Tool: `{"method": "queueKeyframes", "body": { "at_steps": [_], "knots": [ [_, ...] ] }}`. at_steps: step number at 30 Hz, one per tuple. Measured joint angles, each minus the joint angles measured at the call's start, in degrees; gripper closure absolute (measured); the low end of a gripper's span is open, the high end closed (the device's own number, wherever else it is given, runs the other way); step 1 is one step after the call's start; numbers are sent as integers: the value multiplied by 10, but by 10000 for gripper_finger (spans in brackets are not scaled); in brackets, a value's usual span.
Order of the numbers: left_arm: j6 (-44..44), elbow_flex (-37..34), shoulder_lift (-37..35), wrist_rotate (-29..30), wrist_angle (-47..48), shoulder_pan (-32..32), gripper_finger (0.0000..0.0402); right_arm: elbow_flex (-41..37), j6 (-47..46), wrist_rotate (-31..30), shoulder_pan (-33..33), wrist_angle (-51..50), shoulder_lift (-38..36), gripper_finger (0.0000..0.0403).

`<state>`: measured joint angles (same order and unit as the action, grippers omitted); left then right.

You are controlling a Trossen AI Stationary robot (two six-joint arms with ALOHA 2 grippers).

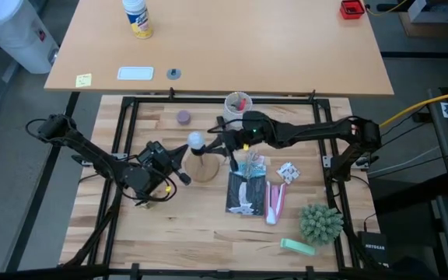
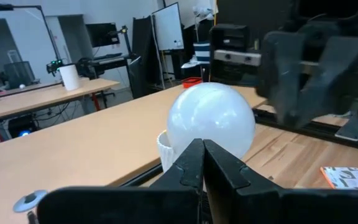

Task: Screw lightbulb
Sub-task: Insert the lightbulb into the lamp

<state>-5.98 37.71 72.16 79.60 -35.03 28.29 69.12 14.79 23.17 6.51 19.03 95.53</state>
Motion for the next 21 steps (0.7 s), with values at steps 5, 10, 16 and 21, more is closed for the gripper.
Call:
{"method": "queueKeyframes", "body": {
  "at_steps": [5, 10, 16, 21],
  "knots": [
    [-18, 0, 0, 10, -14, 5, 400, 0, 8, -3, -15, 1, 0, 386],
    [-83, 0, 0, 12, -71, 25, 400, 0, 24, -26, -17, 6, -20, 386],
    [-90, 0, 0, -7, -85, 37, 400, 0, 73, -82, 3, 23, -43, 386],
    [-64, 0, 0, -67, -68, 26, 400, 0, 47, -85, 45, 38, -37, 386]
  ]
}}
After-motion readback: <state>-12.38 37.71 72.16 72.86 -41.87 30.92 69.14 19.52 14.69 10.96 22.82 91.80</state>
